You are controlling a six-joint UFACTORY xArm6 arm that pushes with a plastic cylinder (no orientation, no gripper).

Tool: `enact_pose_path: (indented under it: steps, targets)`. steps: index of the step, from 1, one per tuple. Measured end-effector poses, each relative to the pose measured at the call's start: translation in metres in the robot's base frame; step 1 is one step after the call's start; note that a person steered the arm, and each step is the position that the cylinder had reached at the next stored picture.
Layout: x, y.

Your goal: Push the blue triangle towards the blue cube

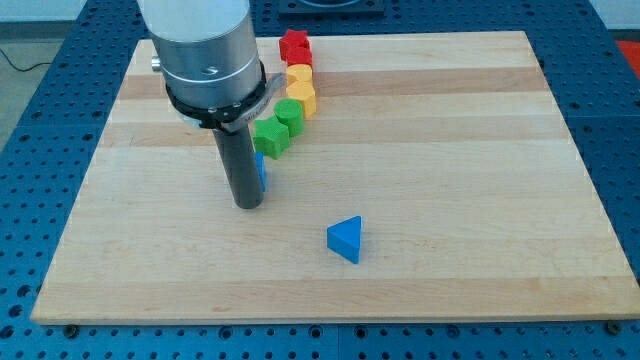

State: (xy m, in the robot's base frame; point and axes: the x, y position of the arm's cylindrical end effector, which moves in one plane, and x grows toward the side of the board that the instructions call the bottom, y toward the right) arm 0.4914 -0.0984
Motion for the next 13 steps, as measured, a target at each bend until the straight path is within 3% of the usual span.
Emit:
enact_pose_path:
  steps: [2,4,5,6,7,8,9,11,13]
  targets:
    - [-0.028,0.000]
    - [0.003,-0.023]
    - [-0.006,-0.047]
    - [-0.005,0.013]
    - [-0.007,0.116]
    - [0.021,0.203]
    - [0.075,0.215]
    - [0.076,0.123]
    - [0.026,0.049]
